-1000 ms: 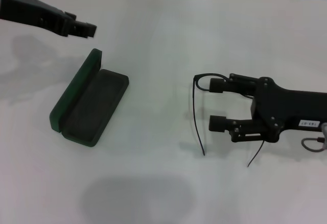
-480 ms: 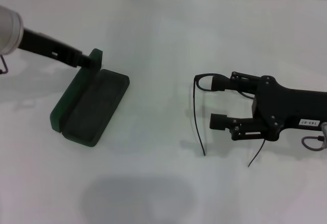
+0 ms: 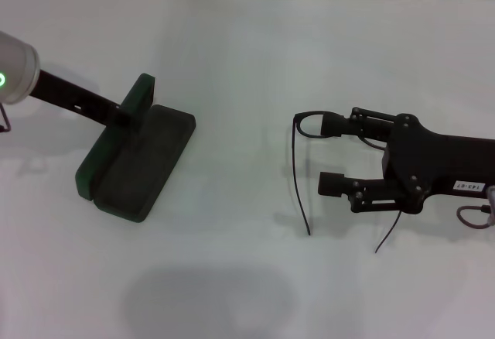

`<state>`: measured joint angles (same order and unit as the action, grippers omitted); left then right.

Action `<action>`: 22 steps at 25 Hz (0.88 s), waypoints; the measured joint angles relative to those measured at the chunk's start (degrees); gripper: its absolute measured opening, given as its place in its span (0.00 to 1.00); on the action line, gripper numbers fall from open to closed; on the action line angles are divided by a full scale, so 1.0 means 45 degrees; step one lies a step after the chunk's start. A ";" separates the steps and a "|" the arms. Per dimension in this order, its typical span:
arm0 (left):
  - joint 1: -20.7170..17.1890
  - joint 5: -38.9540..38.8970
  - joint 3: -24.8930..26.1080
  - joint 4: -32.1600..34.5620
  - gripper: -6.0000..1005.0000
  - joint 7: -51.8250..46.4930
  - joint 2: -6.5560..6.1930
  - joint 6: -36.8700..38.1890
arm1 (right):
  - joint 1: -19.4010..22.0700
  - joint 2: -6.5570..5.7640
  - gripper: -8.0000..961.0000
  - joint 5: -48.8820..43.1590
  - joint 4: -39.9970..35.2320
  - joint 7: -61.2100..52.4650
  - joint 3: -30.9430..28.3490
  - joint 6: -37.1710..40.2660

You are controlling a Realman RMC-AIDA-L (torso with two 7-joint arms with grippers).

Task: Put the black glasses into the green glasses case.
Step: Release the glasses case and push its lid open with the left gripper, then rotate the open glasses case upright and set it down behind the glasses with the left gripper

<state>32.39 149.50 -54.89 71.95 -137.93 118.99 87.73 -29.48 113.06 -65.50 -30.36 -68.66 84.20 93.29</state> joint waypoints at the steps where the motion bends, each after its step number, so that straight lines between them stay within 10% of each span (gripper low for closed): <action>1: 0.0006 0.0118 -0.0003 0.0010 0.54 -0.0122 -0.0001 0.0028 | 0.0002 0.0004 0.90 0.0009 0.0000 0.0037 0.0000 0.0006; 16: 0.0092 0.0924 -0.1246 0.0612 0.32 -0.0374 0.0032 0.0582 | 0.0078 0.0115 0.89 0.0057 0.0101 0.0197 -0.0020 0.0074; 22: 0.0057 0.0602 -0.1250 0.1557 0.22 0.0149 0.0100 0.0481 | -0.0190 0.0032 0.89 -0.0430 0.0028 0.0199 0.0014 0.2710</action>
<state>32.65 152.21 -60.52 78.96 -137.26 119.44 89.89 -30.34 113.20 -67.43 -30.23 -67.76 84.26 105.49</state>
